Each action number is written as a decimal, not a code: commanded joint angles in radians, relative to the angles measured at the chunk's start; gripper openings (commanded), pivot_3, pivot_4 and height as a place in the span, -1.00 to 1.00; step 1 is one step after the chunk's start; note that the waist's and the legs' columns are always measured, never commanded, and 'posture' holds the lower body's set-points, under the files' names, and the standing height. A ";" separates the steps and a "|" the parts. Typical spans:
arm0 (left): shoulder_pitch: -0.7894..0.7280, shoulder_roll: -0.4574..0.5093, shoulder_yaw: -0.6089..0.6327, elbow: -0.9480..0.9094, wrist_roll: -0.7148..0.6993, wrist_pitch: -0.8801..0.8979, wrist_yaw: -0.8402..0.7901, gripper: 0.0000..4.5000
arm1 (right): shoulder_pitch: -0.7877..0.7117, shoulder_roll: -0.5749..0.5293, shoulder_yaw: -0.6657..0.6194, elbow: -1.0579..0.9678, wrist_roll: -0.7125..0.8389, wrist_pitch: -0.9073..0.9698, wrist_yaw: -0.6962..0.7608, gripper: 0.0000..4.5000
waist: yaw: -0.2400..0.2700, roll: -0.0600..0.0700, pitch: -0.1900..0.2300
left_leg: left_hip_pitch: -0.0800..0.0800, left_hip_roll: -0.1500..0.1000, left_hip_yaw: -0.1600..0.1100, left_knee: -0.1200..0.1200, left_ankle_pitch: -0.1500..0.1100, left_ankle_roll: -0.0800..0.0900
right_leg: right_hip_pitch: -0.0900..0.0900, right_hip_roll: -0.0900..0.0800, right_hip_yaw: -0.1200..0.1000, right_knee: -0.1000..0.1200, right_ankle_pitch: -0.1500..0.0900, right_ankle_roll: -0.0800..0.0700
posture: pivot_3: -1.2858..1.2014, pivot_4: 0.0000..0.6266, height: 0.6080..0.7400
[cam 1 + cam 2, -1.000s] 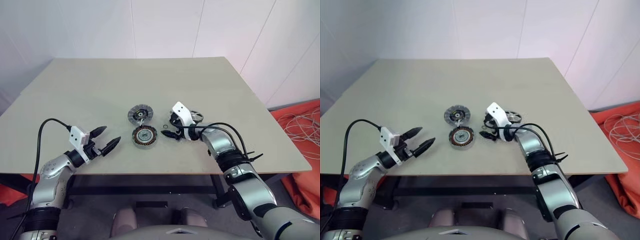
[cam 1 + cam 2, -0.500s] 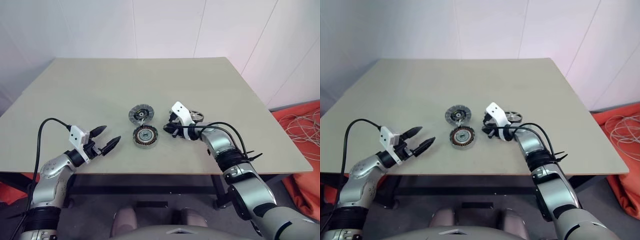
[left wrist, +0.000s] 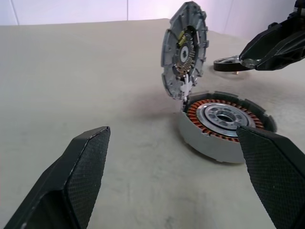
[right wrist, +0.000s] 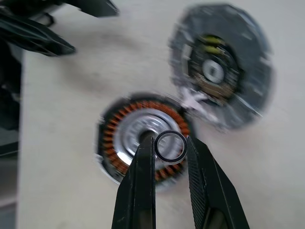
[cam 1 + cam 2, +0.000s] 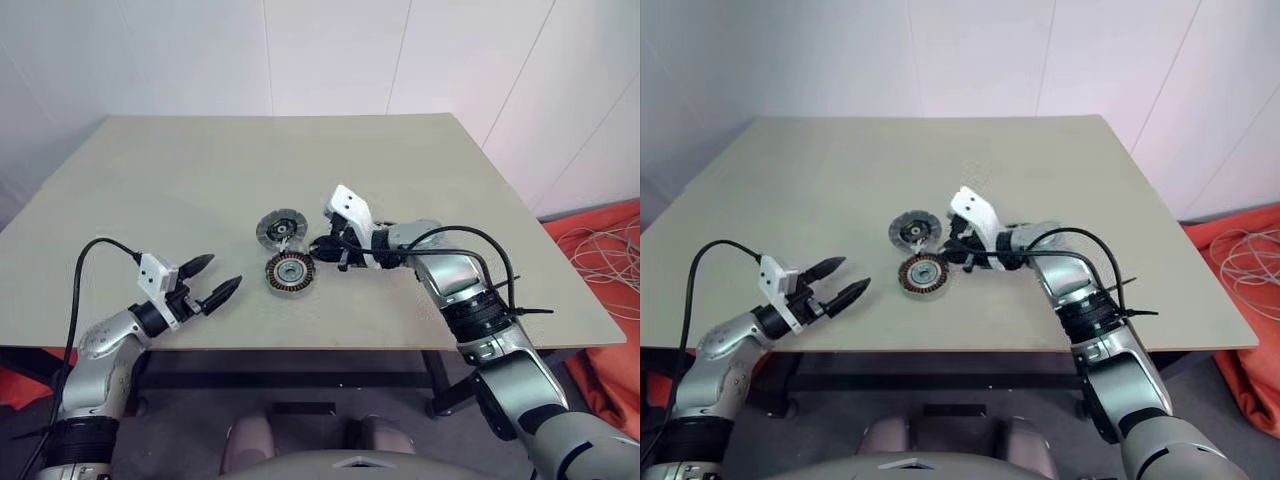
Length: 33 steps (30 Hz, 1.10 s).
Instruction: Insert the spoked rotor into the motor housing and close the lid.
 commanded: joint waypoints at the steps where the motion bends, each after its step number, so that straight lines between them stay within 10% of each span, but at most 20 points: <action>1: 0.011 0.020 0.030 -0.064 -0.032 -0.013 -0.020 1.00 | -0.028 0.016 0.027 -0.014 0.007 -0.019 -0.004 -0.73 | -0.001 0.000 0.000 | 0.000 0.000 0.000 0.000 0.000 0.000 | 0.000 0.000 0.000 0.000 0.000 0.000 | 0.03 -1.00 1.00; 33: 0.009 0.030 0.024 -0.087 -0.033 -0.004 -0.020 1.00 | -0.052 0.118 0.057 0.230 -0.019 -0.086 -0.082 -0.73 | -0.003 0.000 0.000 | 0.000 0.000 0.000 0.000 0.000 0.000 | 0.000 0.000 0.000 0.000 0.000 0.000 | 0.03 -1.00 1.00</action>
